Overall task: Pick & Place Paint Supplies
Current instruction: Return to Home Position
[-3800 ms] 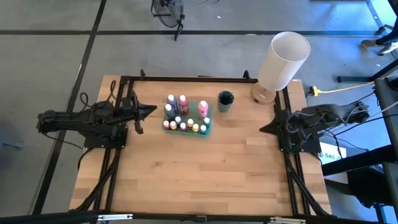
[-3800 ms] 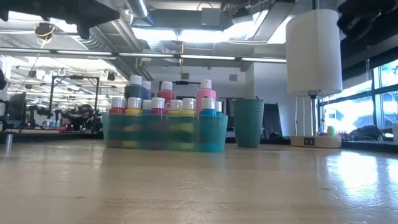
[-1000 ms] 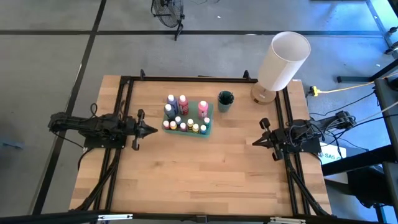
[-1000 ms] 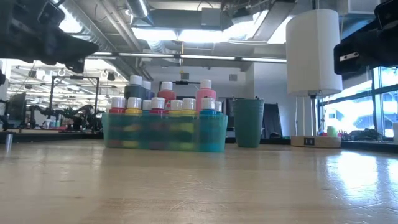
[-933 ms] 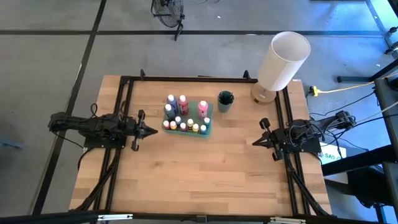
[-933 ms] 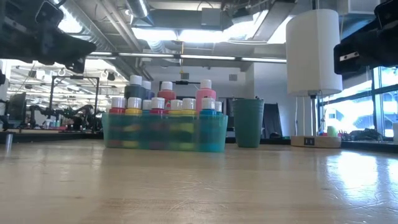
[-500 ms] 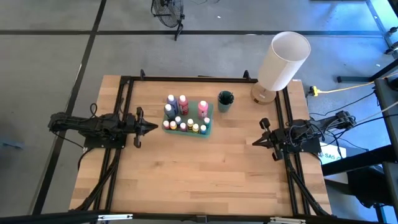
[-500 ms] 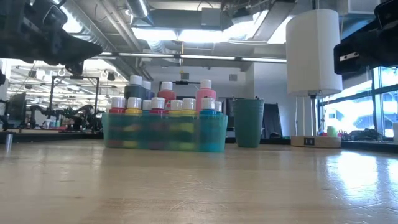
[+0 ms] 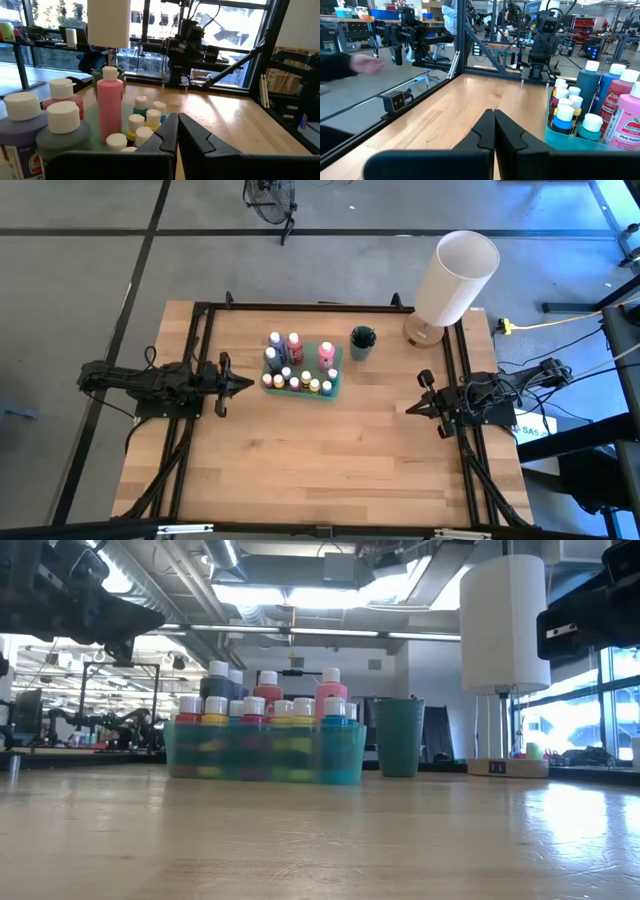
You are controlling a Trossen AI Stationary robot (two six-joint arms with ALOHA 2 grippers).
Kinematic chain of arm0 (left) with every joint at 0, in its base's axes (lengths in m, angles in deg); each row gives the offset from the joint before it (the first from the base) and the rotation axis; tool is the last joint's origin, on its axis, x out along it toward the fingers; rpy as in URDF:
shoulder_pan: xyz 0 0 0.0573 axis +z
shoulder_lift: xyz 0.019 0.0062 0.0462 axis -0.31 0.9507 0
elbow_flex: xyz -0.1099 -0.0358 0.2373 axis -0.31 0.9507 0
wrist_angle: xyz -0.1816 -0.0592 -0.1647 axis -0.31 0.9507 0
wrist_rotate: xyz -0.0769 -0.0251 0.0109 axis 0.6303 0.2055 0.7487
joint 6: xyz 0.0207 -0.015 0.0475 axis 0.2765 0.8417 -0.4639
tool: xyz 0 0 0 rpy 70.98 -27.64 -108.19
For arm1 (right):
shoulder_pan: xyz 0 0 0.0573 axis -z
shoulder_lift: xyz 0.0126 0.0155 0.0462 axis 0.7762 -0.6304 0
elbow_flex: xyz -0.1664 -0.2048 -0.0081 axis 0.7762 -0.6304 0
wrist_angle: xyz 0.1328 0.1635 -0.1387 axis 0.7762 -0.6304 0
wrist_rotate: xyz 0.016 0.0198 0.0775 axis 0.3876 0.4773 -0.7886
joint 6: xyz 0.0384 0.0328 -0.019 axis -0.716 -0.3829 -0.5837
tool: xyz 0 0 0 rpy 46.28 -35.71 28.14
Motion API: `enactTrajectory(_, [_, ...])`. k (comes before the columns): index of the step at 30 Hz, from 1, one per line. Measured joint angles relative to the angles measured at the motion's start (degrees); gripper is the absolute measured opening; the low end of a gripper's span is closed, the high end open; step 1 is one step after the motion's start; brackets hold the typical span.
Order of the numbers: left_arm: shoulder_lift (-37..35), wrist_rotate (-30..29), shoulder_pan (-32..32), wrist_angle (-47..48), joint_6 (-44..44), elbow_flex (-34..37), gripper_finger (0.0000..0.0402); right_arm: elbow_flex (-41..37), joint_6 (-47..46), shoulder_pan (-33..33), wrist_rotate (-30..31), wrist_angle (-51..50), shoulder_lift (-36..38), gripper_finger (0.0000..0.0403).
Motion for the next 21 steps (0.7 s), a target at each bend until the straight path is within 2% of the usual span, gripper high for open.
enactTrajectory(21, [0.0,0.0,0.0,-0.1,0.0,0.0,0.0006,0.0,0.0,0.0,0.0,0.0,0.0,0.0001])
